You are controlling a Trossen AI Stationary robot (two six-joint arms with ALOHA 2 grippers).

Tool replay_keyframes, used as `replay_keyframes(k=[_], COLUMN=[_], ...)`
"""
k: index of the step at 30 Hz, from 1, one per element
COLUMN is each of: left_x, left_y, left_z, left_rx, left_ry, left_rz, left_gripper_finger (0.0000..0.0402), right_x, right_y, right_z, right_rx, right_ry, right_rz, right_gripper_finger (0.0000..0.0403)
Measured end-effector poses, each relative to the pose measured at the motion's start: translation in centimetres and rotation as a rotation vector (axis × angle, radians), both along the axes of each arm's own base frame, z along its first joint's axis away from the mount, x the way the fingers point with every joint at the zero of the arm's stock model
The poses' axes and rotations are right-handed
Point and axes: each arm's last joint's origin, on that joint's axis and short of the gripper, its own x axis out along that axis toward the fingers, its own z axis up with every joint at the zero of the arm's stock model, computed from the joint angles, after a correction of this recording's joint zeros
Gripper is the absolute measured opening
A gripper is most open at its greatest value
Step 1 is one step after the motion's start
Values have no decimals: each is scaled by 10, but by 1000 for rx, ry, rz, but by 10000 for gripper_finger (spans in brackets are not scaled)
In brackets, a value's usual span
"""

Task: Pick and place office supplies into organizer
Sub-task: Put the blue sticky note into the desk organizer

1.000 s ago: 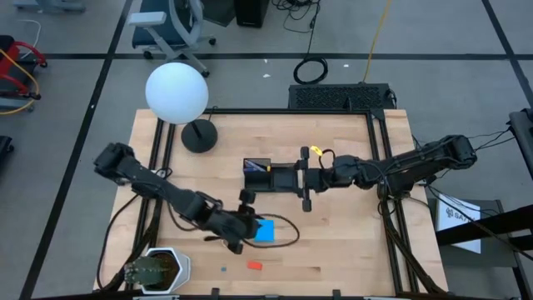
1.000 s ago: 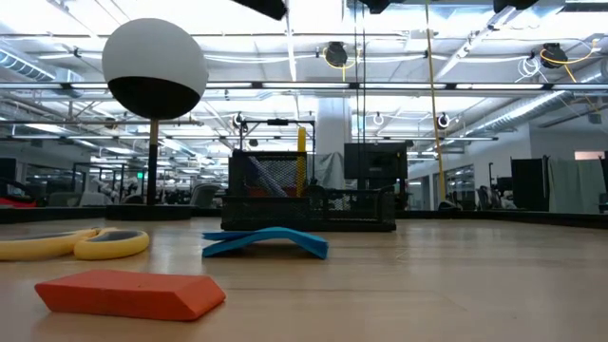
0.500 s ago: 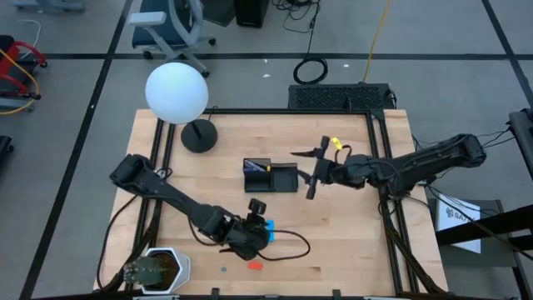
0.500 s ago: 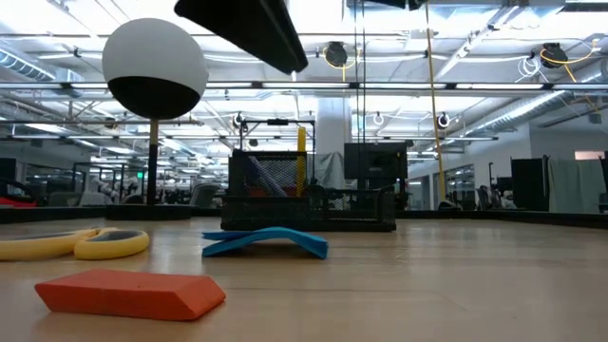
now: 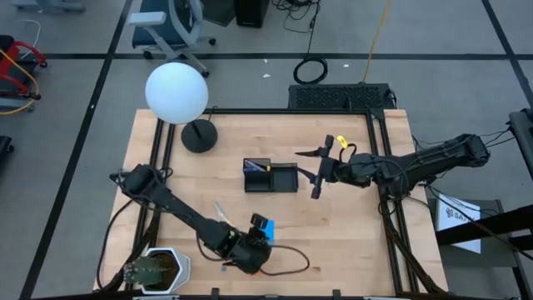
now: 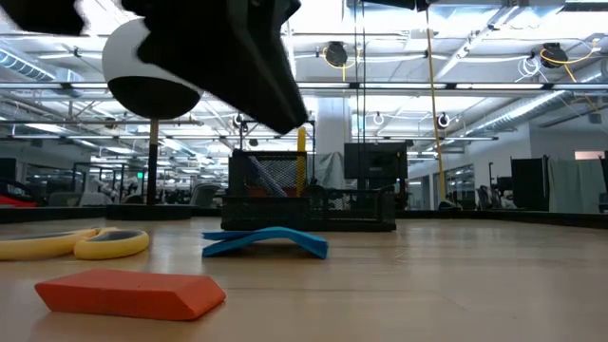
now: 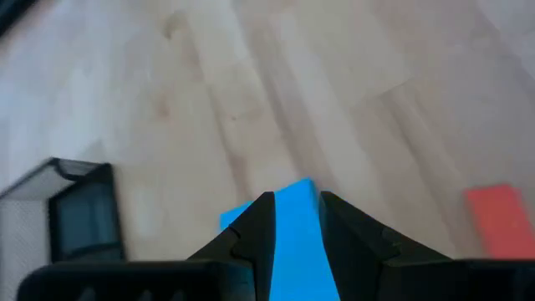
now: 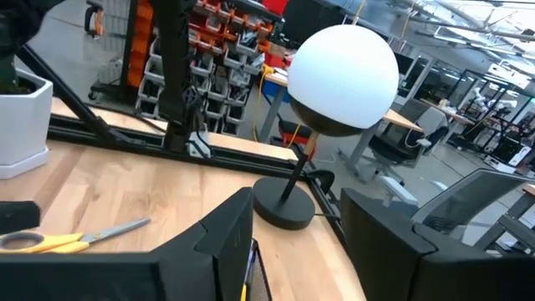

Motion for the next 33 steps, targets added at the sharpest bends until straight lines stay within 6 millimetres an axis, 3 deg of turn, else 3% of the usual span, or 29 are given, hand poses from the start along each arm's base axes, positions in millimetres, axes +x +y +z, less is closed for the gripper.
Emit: replay_keyframes(k=[7, 33], left_x=[3, 3], left_y=[-15, -10], left_z=[-24, -39], left_rx=[2, 48], left_ry=[-9, 41], left_rz=[-12, 51], left_gripper_finger=[102, 102], right_x=[0, 0], right_y=[0, 0], right_z=[0, -1], right_rx=[0, -9], right_ry=[0, 12], right_rz=[0, 1], right_gripper_finger=[171, 171])
